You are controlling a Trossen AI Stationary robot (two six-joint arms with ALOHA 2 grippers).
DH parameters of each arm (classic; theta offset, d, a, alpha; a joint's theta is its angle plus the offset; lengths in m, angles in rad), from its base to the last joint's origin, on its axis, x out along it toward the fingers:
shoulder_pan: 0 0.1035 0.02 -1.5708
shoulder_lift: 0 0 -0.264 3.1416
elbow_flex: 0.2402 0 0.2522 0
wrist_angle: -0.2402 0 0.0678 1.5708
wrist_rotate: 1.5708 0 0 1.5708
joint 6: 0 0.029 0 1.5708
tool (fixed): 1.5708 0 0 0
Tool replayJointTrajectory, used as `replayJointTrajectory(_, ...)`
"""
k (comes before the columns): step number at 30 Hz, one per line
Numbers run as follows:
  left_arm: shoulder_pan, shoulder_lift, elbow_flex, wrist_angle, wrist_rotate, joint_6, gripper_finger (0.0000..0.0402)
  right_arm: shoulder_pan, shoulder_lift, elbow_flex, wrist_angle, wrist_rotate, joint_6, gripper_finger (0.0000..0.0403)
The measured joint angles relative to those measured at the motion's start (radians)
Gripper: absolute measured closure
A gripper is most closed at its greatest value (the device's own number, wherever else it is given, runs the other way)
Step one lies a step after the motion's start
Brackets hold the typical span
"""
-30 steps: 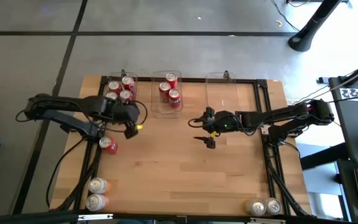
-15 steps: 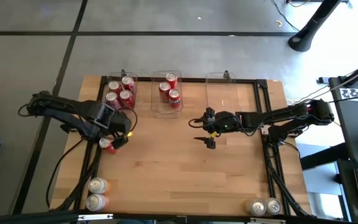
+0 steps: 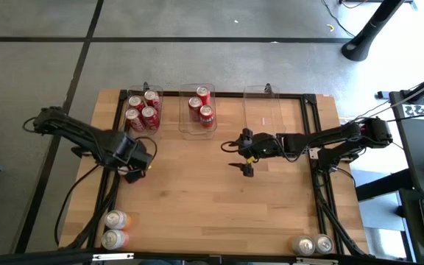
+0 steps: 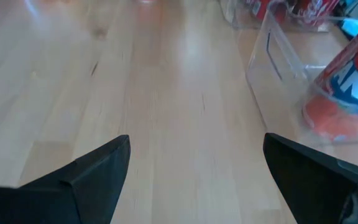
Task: Sort soda cans
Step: Put the orange soda can into the middle transparent bin
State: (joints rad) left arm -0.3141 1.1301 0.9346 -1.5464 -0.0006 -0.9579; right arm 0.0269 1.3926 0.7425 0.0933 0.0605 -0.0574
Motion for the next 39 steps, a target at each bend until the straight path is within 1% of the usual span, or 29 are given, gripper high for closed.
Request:
replayJointTrajectory(4,-0.016,-0.007,-0.045,0.068,0.045,0.001,0.0011,0.0,0.0,0.0,0.013,0.0,0.0,0.0038)
replayJointTrajectory(9,-0.037,-0.018,-0.11,0.071,0.086,-0.01,0.0011,0.0,0.001,0.0,0.01,-0.004,0.0,0.0038)
replayJointTrajectory(13,-0.046,-0.018,-0.108,0.147,0.083,0.0,0.0011,0.0,0.001,0.0,0.016,-0.018,0.0,0.0038)
replayJointTrajectory(16,-0.047,-0.017,-0.108,0.145,0.076,-0.009,0.0016,0.0,0.001,0.0,0.015,-0.018,0.0,0.0038)
replayJointTrajectory(19,-0.048,-0.017,-0.109,0.141,0.076,-0.015,0.0038,0.0,0.001,0.0,0.014,-0.018,0.0,0.0038)
replayJointTrajectory(25,-0.047,-0.015,-0.108,0.141,0.074,-0.012,0.0114,0.0,0.001,0.0,0.014,-0.018,0.0,0.0038)
replayJointTrajectory(26,-0.047,-0.016,-0.108,0.141,0.074,-0.012,0.0121,0.0,0.001,0.0,0.014,-0.019,0.0,0.0038)
replayJointTrajectory(30,-0.048,-0.016,-0.108,0.142,0.062,-0.005,0.0122,0.0,0.001,0.0,0.01,-0.019,0.006,0.0038)
replayJointTrajectory(34,-0.043,-0.013,-0.073,0.135,0.017,0.005,0.0122,0.0,0.001,0.0,0.008,-0.028,0.027,0.0038)
replayJointTrajectory(39,-0.006,-0.014,0.052,0.116,-0.043,0.048,0.0122,0.0,0.001,0.0,0.01,-0.035,0.031,0.0038)
